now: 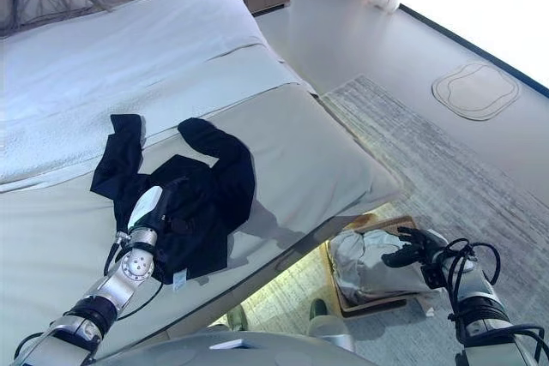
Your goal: Pick up the clothes from the bed and place them into the basket
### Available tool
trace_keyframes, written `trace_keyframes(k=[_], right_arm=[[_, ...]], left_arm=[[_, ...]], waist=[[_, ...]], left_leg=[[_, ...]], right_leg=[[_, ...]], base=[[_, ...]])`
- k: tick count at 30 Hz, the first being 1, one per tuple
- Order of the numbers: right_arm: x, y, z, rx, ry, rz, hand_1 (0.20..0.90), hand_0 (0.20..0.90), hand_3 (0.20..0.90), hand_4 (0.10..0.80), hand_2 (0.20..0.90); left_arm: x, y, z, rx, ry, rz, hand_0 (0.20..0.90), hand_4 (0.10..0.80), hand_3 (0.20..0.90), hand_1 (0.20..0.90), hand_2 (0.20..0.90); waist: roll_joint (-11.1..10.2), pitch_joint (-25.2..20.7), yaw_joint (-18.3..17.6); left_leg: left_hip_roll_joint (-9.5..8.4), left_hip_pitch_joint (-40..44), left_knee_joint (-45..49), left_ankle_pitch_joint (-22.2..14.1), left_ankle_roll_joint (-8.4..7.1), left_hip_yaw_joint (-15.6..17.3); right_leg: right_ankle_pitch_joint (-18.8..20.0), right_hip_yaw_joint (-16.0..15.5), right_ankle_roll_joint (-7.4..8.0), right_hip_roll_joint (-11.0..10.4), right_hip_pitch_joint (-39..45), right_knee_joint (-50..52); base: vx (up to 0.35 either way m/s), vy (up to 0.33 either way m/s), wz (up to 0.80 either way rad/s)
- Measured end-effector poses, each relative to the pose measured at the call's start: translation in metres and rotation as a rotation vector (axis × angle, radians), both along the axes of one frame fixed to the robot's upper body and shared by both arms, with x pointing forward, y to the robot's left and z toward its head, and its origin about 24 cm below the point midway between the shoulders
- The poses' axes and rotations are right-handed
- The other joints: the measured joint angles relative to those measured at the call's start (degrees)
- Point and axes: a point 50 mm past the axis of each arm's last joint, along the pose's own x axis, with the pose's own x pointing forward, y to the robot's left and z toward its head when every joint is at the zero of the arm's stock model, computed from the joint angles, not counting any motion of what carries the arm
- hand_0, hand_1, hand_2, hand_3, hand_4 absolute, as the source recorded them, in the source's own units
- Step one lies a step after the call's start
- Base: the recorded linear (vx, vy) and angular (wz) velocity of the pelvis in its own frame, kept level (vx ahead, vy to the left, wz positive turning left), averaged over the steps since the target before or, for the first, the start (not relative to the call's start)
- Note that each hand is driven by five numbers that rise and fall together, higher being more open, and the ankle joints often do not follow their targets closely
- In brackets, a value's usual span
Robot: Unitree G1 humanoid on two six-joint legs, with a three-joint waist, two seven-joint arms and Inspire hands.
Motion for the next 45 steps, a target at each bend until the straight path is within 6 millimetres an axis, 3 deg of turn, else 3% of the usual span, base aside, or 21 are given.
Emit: trace_keyframes(k=[4,9,15,22,25,26,27,28,30,31,32,33,34,36,37,39,40,42,45], right_arm=[[0.027,0.002,0.025,-0.103,-0.101,0.059,0.9,0.9,0.9,0.8,0.9],[0.062,0.021,0.064,-0.208,-0.308,0.15,0.9,0.9,0.9,0.8,0.9],[0.086,0.042,0.09,-0.379,-0.508,0.254,0.9,0.9,0.9,0.8,0.9],[0.108,0.074,0.109,-0.412,-0.625,0.423,0.9,0.9,0.9,0.8,0.9],[0.114,0.082,0.117,-0.419,-0.67,0.467,0.9,0.9,0.9,0.8,0.9],[0.114,0.083,0.116,-0.418,-0.67,0.472,0.9,0.9,0.9,0.8,0.9],[0.117,0.083,0.122,-0.448,-0.692,0.478,0.9,0.9,0.9,0.8,0.9],[0.118,0.083,0.125,-0.456,-0.705,0.475,0.9,0.9,0.9,0.8,0.9],[0.124,0.086,0.133,-0.487,-0.725,0.489,0.9,0.9,0.9,0.8,0.9],[0.132,0.083,0.145,-0.521,-0.735,0.481,0.9,0.9,0.9,0.8,0.9],[0.135,0.081,0.15,-0.537,-0.735,0.466,0.9,0.9,0.9,0.8,0.9],[0.141,0.078,0.158,-0.562,-0.727,0.443,0.9,0.9,0.9,0.8,0.9],[0.148,0.076,0.169,-0.585,-0.734,0.426,0.9,0.9,0.9,0.8,0.9],[0.157,0.08,0.187,-0.619,-0.757,0.444,0.9,0.9,0.9,0.8,0.9],[0.164,0.082,0.203,-0.654,-0.778,0.46,0.9,0.9,0.9,0.8,0.9],[0.173,0.083,0.224,-0.703,-0.789,0.452,0.9,0.9,0.9,0.8,0.9],[0.177,0.08,0.238,-0.733,-0.796,0.441,0.9,0.9,0.9,0.8,0.9],[0.18,0.081,0.258,-0.751,-0.823,0.426,0.9,0.9,0.9,0.8,0.9],[0.183,0.089,0.256,-0.756,-0.801,0.47,0.9,0.9,0.9,0.8,0.9]], left_arm=[[-0.003,0.002,-0.002,0.008,0.004,0.035,0.9,0.8,0.9,0.9,0.9],[-0.014,0.002,-0.007,-0.026,-0.007,0.082,0.9,0.8,0.9,0.9,0.9],[-0.024,-0.003,-0.014,-0.063,-0.008,0.129,0.9,0.8,0.9,0.9,0.9],[-0.042,0.003,-0.022,-0.075,0.026,0.176,0.9,0.8,0.9,0.9,0.9],[-0.037,0.006,-0.015,-0.079,-0.001,0.17,0.9,0.8,0.9,0.9,0.9],[-0.036,0.007,-0.014,-0.075,-0.003,0.167,0.9,0.8,0.9,0.9,0.9],[-0.028,0.009,-0.007,-0.066,-0.023,0.145,0.9,0.8,0.9,0.9,0.9],[-0.023,0.011,-0.002,-0.058,-0.038,0.133,0.9,0.8,0.9,0.9,0.9],[-0.003,0.021,0.019,-0.04,-0.112,0.123,0.9,0.8,0.9,0.9,0.9],[0.011,0.02,0.03,-0.042,-0.152,0.115,0.9,0.8,0.9,0.9,0.9],[0.018,0.018,0.035,-0.051,-0.175,0.111,0.9,0.8,0.9,0.9,0.9],[0.025,0.017,0.041,-0.059,-0.2,0.107,0.9,0.8,0.9,0.9,0.9],[0.03,0.011,0.044,-0.073,-0.218,0.103,0.9,0.8,0.9,0.9,0.9],[0.029,0.009,0.045,-0.077,-0.23,0.093,0.9,0.8,0.9,0.9,0.9],[0.029,0.007,0.044,-0.074,-0.228,0.083,0.9,0.8,0.9,0.9,0.9],[0.028,-0.001,0.043,-0.079,-0.224,0.05,0.9,0.8,0.9,0.9,0.9],[0.033,-0.008,0.047,-0.086,-0.245,0.018,0.9,0.8,0.9,0.9,0.9],[0.037,-0.018,0.054,-0.103,-0.282,-0.031,0.9,0.8,0.9,0.9,0.9],[0.035,-0.024,0.053,-0.114,-0.289,-0.063,0.9,0.8,0.9,0.9,0.9]], waist=[[0.7,0.2,0.6],[1.5,0.5,2.6],[2.1,0.8,5.8],[2.3,1.2,11.0],[2.5,3.6,11.6],[2.3,3.8,12.1],[2.4,6.5,12.7],[2.3,8.0,12.2],[0.9,10.9,10.7],[1.2,12.5,9.7],[1.1,13.3,9.3],[0.6,14.4,10.1],[1.4,15.2,10.8],[3.0,16.2,12.5],[3.9,16.8,13.2],[4.5,17.6,14.7],[4.8,18.3,14.8],[5.1,20.5,16.5],[5.4,20.7,18.1]], left_leg=[[-0.02,-1.1,0.0,0.4,0.01,-1.0],[-0.08,-1.7,0.0,0.9,0.03,-2.7],[-0.9,-2.8,0.0,1.3,0.28,-5.7],[-2.25,-3.9,0.1,1.4,0.31,-9.1],[-1.88,-5.3,2.9,0.3,1.6,-11.1],[-2.45,-5.7,3.0,0.0,1.67,-11.4],[-2.47,-5.8,5.8,-1.2,2.1,-13.7],[-2.56,-5.8,6.7,-1.9,2.64,-14.8],[-4.24,-9.6,8.9,-2.2,3.25,-19.7],[-4.74,-12.4,10.6,-2.1,3.37,-22.8],[-5.12,-13.5,10.9,-2.1,3.42,-23.5],[-6.09,-14.4,11.1,-1.9,3.57,-23.6],[-6.04,-15.7,12.2,-1.9,3.1,-24.0],[-4.6,-17.1,12.9,-1.9,1.98,-24.5],[-3.82,-19.1,14.2,-1.6,0.13,-25.5],[-3.57,-22.6,16.1,-1.1,-1.26,-25.9],[-3.6,-24.0,16.6,-1.1,-1.36,-25.8],[-3.74,-25.2,17.1,-1.1,-1.38,-26.0],[-4.35,-26.1,18.0,-1.2,-1.47,-26.0]], right_leg=[[0.0,-0.8,-0.02,0.0,-0.5,0.0],[-0.3,-2.5,-0.48,0.0,-0.2,0.0],[-1.2,-5.5,-0.51,-0.3,0.5,0.1],[-2.6,-9.3,-0.37,-1.0,1.3,0.5],[-7.3,-10.3,-0.94,-3.3,-3.9,13.9],[-7.7,-9.8,-1.06,-3.8,-4.6,17.3],[-11.0,-6.7,-0.33,-5.8,-9.8,28.6],[-12.7,-4.7,-0.57,-5.8,-11.3,32.0],[-12.9,2.0,-0.42,-3.9,-17.5,31.2],[-12.8,5.4,-0.68,-2.2,-20.2,29.7],[-12.7,5.1,-0.76,-2.0,-21.0,28.7],[-12.1,3.9,-1.58,-2.4,-22.1,27.6],[-10.4,3.2,-3.76,-2.5,-22.6,27.2],[-9.9,1.8,-4.37,-1.2,-22.9,26.5],[-9.7,-0.2,-4.78,-0.8,-24.0,27.2],[-10.4,-2.7,-5.83,-0.7,-26.8,29.6],[-11.2,-3.7,-7.14,-0.9,-27.7,30.4],[-12.2,-4.7,-8.33,-1.6,-29.6,33.1],[-13.3,-5.3,-8.56,-2.7,-30.6,35.5]], base=[[-0.022,0.046,0.16],[0.002,0.062,0.16],[0.021,0.068,0.26],[0.053,0.101,0.3],[0.042,0.0,0.43],[0.073,-0.123,0.34],[0.026,-0.152,0.41],[-0.036,-0.191,0.91],[-0.078,-0.223,1.36],[-0.063,-0.167,1.27],[-0.081,-0.134,1.24],[-0.11,-0.135,0.88],[-0.148,-0.141,0.53],[-0.154,-0.084,0.24],[-0.161,-0.023,0.42],[-0.119,0.012,0.48],[-0.029,0.046,0.44],[-0.018,0.065,0.32],[-0.04,0.057,0.18]])
